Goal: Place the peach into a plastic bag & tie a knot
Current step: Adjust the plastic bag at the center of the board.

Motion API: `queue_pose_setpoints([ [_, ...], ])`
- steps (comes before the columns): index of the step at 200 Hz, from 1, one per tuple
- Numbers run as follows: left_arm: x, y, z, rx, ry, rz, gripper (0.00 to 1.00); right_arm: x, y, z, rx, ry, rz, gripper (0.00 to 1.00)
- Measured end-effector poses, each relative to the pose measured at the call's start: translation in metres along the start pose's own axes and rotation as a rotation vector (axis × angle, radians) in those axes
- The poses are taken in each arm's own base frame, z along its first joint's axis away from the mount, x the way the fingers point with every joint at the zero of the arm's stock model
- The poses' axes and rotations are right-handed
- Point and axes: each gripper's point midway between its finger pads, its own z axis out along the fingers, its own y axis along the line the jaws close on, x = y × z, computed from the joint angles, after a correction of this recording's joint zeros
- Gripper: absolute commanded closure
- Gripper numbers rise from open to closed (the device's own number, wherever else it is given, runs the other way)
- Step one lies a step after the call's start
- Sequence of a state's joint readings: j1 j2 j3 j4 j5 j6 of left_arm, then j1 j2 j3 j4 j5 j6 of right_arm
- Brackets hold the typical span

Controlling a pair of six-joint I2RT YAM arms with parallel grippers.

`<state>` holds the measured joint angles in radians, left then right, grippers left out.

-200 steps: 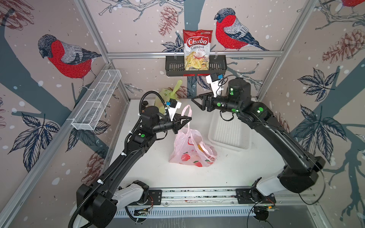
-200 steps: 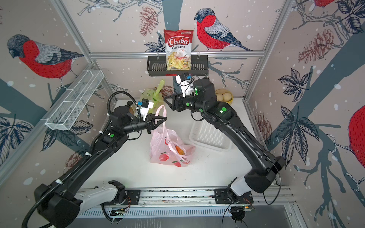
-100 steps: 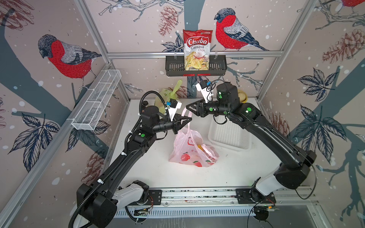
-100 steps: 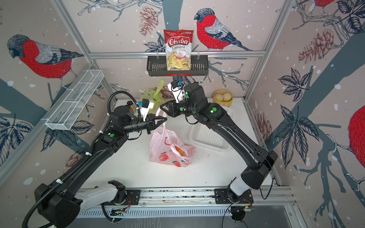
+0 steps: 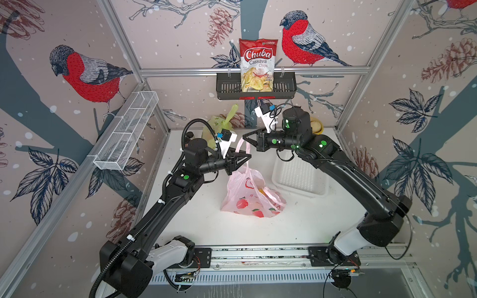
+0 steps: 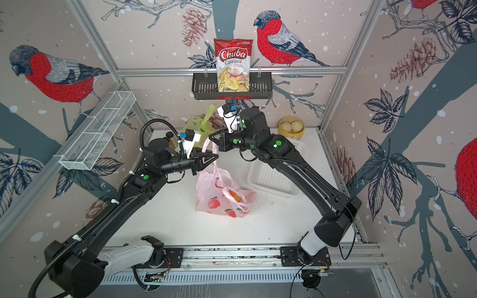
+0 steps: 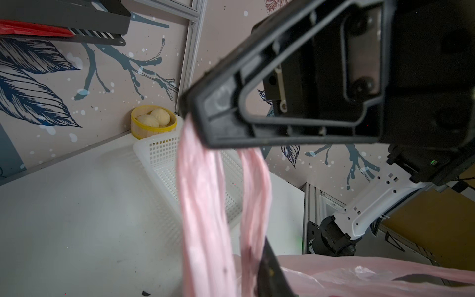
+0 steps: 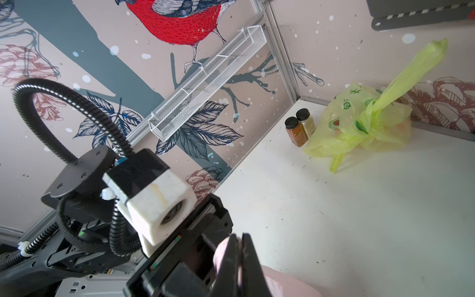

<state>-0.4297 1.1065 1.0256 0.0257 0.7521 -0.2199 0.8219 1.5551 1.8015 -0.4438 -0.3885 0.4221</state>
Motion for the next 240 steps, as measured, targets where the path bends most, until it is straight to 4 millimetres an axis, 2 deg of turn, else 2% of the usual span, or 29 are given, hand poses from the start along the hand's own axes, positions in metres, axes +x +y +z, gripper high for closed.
queue_pose_setpoints([
  [8,-0.003,0.002,-0.004,-0.036,-0.013,0.004,0.24,-0.002,0.004,-0.002,0.004,-0.014,-0.003,1.0],
  [18,-0.01,0.003,-0.012,-0.083,-0.042,0.02,0.2,-0.003,0.012,-0.002,-0.001,-0.025,-0.002,1.0],
  [62,-0.028,0.001,-0.043,-0.255,-0.16,0.111,0.14,-0.021,0.036,-0.004,0.033,-0.095,0.002,1.0],
  [100,-0.03,-0.015,-0.033,-0.288,-0.174,0.181,0.09,-0.017,0.036,0.005,0.064,-0.083,0.004,1.0],
  [119,-0.034,-0.013,-0.031,-0.342,-0.192,0.214,0.09,-0.015,0.036,0.007,0.074,-0.076,0.008,1.0],
  [151,-0.044,0.003,-0.033,-0.475,-0.226,0.254,0.19,-0.012,0.04,0.008,0.068,-0.069,0.006,1.0],
  [166,-0.043,0.012,-0.037,-0.531,-0.236,0.27,0.37,-0.012,0.04,0.008,0.069,-0.069,0.006,1.0],
  [178,-0.04,0.013,-0.036,-0.536,-0.229,0.284,0.56,-0.012,0.039,0.008,0.071,-0.07,0.006,1.0],
  [188,-0.037,0.014,-0.036,-0.535,-0.226,0.293,0.66,-0.012,0.04,0.008,0.071,-0.07,0.006,1.0],
  [240,-0.024,0.017,-0.035,-0.531,-0.218,0.306,0.83,-0.016,0.038,0.003,0.075,-0.079,0.007,1.0],
])
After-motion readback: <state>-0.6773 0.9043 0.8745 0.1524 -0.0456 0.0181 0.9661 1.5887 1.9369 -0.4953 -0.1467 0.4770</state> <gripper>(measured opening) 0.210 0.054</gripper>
